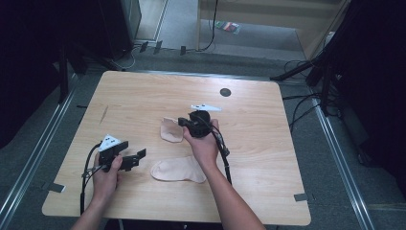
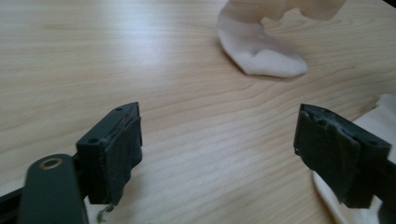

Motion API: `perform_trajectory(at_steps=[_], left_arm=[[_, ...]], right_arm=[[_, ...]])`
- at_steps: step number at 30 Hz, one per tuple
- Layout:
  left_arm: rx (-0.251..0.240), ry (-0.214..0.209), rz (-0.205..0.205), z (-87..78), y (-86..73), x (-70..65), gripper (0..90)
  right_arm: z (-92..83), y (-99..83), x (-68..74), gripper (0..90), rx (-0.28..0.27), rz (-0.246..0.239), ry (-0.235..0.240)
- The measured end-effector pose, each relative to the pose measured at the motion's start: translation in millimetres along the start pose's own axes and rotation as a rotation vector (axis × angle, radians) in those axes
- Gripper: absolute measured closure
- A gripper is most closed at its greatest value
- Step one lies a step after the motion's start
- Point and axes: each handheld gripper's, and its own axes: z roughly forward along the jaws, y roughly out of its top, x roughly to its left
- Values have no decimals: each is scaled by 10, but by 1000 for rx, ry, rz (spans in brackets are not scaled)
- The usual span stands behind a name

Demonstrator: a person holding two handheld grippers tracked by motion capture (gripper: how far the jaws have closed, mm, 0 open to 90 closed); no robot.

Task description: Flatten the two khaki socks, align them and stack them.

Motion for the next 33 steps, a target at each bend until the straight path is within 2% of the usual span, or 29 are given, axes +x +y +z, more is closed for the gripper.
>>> perform_trajectory(at_steps=[2, 3, 4, 5, 6, 8, 10, 13, 16, 17, 18, 20, 21, 23, 24, 26, 27, 29, 31, 32, 33], left_arm=[[8, -2, 22, 129, 94, -130, 238], [8, -2, 22, 129, 94, -130, 258], [14, -4, 42, 181, 133, -185, 258], [22, 30, 82, 291, 216, -320, 298], [18, 41, 96, 346, 256, -373, 321], [25, 10, 108, 465, 329, -445, 330], [38, 15, 121, 531, 361, -478, 330], [109, 13, 152, 779, 459, -567, 332], [137, -4, 129, 868, 509, -587, 334], [144, 2, 112, 931, 548, -607, 347], [154, 21, 113, 961, 563, -614, 368], [162, 29, 112, 990, 571, -619, 410], [185, 47, 112, 1057, 575, -624, 423], [188, 55, 127, 1074, 581, -626, 451], [194, 70, 149, 1076, 583, -634, 474], [200, 74, 170, 1063, 585, -633, 578], [204, 73, 177, 1051, 587, -617, 663], [216, 56, 168, 1015, 600, -567, 827], [230, 20, 165, 960, 614, -482, 864], [230, 20, 165, 960, 614, -482, 870], [233, -2, 198, 881, 620, -419, 875]], right_arm=[[8, 22, -14, 900, 4, 7, -1], [12, 32, -20, 900, -1, 3, -4], [12, 32, -20, 900, -1, 3, -4], [14, 48, -23, 900, -3, 5, -1], [19, 53, -26, 900, -4, 3, 0], [29, 56, -31, 900, 4, 0, 1], [37, 54, -34, 900, 5, -4, -1], [59, 50, -46, 900, 12, -14, -6], [71, 53, -58, 900, 15, -21, -10], [73, 54, -64, 900, 15, -21, -9], [72, 54, -70, 900, 17, -19, -10], [73, 55, -81, 900, 18, -19, -17], [73, 56, -89, 900, 17, -18, -16], [64, 62, -104, 900, 12, -15, -22], [59, 65, -112, 900, 12, -17, -26], [44, 70, -121, 900, 8, -23, -28], [33, 73, -124, 900, 7, -28, -35], [-3, 82, -134, 900, -5, -36, -51], [-55, 95, -146, 900, -18, -37, -72], [-89, 100, -157, 900, -23, -38, -87], [-128, 104, -176, 900, -28, -36, -98]])
